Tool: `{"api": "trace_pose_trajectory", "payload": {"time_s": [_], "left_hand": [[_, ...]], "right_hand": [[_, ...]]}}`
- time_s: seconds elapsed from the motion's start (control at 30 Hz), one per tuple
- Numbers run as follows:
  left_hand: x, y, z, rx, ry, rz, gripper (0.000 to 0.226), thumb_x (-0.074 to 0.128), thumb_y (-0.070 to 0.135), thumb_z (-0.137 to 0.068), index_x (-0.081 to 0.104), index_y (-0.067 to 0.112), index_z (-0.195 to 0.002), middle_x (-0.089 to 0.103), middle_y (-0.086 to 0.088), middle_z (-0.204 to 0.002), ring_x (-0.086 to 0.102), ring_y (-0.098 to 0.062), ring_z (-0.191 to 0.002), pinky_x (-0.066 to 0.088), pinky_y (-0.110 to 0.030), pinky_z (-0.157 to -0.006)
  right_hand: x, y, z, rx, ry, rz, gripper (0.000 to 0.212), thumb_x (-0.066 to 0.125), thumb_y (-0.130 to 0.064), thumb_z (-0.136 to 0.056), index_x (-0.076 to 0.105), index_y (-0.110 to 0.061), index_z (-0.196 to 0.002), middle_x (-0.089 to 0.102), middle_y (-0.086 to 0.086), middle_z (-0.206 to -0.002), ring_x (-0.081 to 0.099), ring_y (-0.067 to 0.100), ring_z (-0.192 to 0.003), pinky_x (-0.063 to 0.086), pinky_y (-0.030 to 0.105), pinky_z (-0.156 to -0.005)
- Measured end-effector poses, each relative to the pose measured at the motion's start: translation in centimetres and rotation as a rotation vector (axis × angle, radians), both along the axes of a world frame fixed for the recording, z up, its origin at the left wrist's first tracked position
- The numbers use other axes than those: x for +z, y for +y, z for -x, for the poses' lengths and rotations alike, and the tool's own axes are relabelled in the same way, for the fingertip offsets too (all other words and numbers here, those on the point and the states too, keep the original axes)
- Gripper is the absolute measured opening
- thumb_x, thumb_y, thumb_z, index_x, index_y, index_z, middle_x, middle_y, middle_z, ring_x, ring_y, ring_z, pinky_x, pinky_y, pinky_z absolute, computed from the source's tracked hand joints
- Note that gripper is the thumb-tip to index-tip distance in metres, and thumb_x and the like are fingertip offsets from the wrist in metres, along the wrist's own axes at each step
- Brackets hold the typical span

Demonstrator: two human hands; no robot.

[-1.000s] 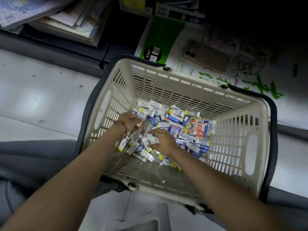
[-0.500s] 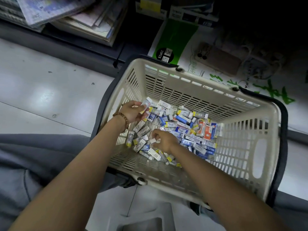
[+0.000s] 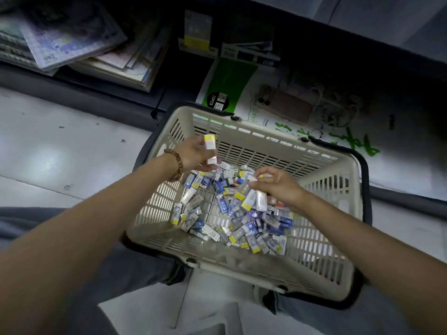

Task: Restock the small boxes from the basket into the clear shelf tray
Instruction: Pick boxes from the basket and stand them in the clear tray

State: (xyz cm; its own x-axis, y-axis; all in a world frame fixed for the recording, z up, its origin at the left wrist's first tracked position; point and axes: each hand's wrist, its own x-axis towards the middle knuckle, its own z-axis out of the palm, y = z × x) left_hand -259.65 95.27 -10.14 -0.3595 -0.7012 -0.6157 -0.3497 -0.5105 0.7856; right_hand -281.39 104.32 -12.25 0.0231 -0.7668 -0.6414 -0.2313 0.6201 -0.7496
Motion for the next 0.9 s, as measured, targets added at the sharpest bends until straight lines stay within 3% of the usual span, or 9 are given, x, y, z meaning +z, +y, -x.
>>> {"api": "trace_pose_trajectory", "payload": {"time_s": [0.1, 0.17, 0.23, 0.3, 0.37, 0.47, 0.67, 0.9], "left_hand": [[4.2, 0.7, 1.3, -0.269, -0.071, 0.033, 0.022, 0.045, 0.021, -0.097, 0.052, 0.007, -0.112, 0.062, -0.004, -0.086, 0.064, -0.014, -0.070, 0.058, -0.024, -0.062], [7.0, 2.1, 2.1, -0.267, 0.019, -0.121, 0.035, 0.038, 0.028, -0.099, 0.048, 0.003, -0.121, 0.062, -0.007, -0.091, 0.066, -0.019, -0.071, 0.058, -0.029, -0.063], [9.5, 3.5, 2.6, -0.285, 0.190, -0.300, 0.050, 0.038, 0.046, -0.093, 0.047, 0.009, -0.126, 0.062, -0.011, -0.112, 0.070, -0.027, -0.081, 0.059, -0.034, -0.067], [11.4, 4.9, 3.0, -0.386, 0.271, -0.295, 0.067, 0.048, 0.059, -0.078, 0.045, 0.015, -0.128, 0.055, -0.015, -0.125, 0.069, -0.028, -0.094, 0.058, -0.033, -0.073], [12.7, 6.1, 3.1, -0.425, 0.288, -0.168, 0.058, 0.062, 0.044, -0.077, 0.048, 0.013, -0.124, 0.058, -0.019, -0.119, 0.069, -0.024, -0.093, 0.058, -0.031, -0.075], [13.5, 6.1, 2.8, -0.325, 0.290, -0.061, 0.027, 0.062, 0.012, -0.085, 0.055, 0.016, -0.111, 0.069, -0.004, -0.099, 0.071, -0.018, -0.082, 0.058, -0.025, -0.070], [14.6, 4.9, 2.3, -0.326, 0.330, -0.062, 0.050, 0.065, 0.023, -0.077, 0.050, 0.013, -0.124, 0.061, -0.004, -0.115, 0.070, -0.020, -0.090, 0.056, -0.023, -0.071], [14.5, 4.5, 3.0, -0.324, 0.316, 0.003, 0.038, 0.056, 0.016, -0.088, 0.046, 0.009, -0.124, 0.061, -0.006, -0.101, 0.068, -0.013, -0.082, 0.057, -0.024, -0.069]], "right_hand": [[6.4, -0.2, 1.6, -0.003, -0.131, 0.053, 0.019, 0.073, -0.019, -0.077, 0.058, -0.021, -0.089, 0.074, -0.001, -0.084, 0.065, 0.000, -0.072, 0.045, 0.009, -0.065], [10.1, 0.3, 1.7, -0.029, -0.214, 0.102, 0.026, 0.075, -0.024, -0.070, 0.059, -0.020, -0.091, 0.074, -0.002, -0.078, 0.063, -0.003, -0.064, 0.042, 0.004, -0.054], [12.9, 1.1, 1.1, -0.047, -0.259, 0.146, 0.031, 0.076, -0.028, -0.065, 0.060, -0.020, -0.091, 0.074, 0.000, -0.079, 0.066, 0.000, -0.067, 0.044, 0.005, -0.055], [14.7, 1.8, 0.3, -0.065, -0.290, 0.188, 0.028, 0.074, -0.026, -0.066, 0.060, -0.019, -0.089, 0.075, 0.003, -0.080, 0.067, 0.003, -0.068, 0.047, 0.009, -0.057], [15.8, 2.1, -0.7, -0.077, -0.296, 0.215, 0.024, 0.072, -0.024, -0.068, 0.060, -0.019, -0.088, 0.075, 0.004, -0.080, 0.067, 0.007, -0.067, 0.050, 0.014, -0.061], [16.8, 1.7, -1.5, -0.085, -0.269, 0.260, 0.018, 0.072, -0.022, -0.072, 0.061, -0.020, -0.087, 0.074, 0.005, -0.087, 0.065, 0.012, -0.074, 0.051, 0.023, -0.073], [17.6, 1.6, -1.1, -0.079, -0.209, 0.340, 0.014, 0.075, -0.019, -0.073, 0.068, -0.019, -0.085, 0.072, 0.007, -0.091, 0.066, 0.012, -0.085, 0.052, 0.017, -0.079], [18.0, 1.0, -0.8, -0.096, -0.207, 0.288, 0.017, 0.061, -0.022, -0.088, 0.068, -0.011, -0.099, 0.070, 0.004, -0.089, 0.064, 0.007, -0.078, 0.050, 0.014, -0.071]]}}
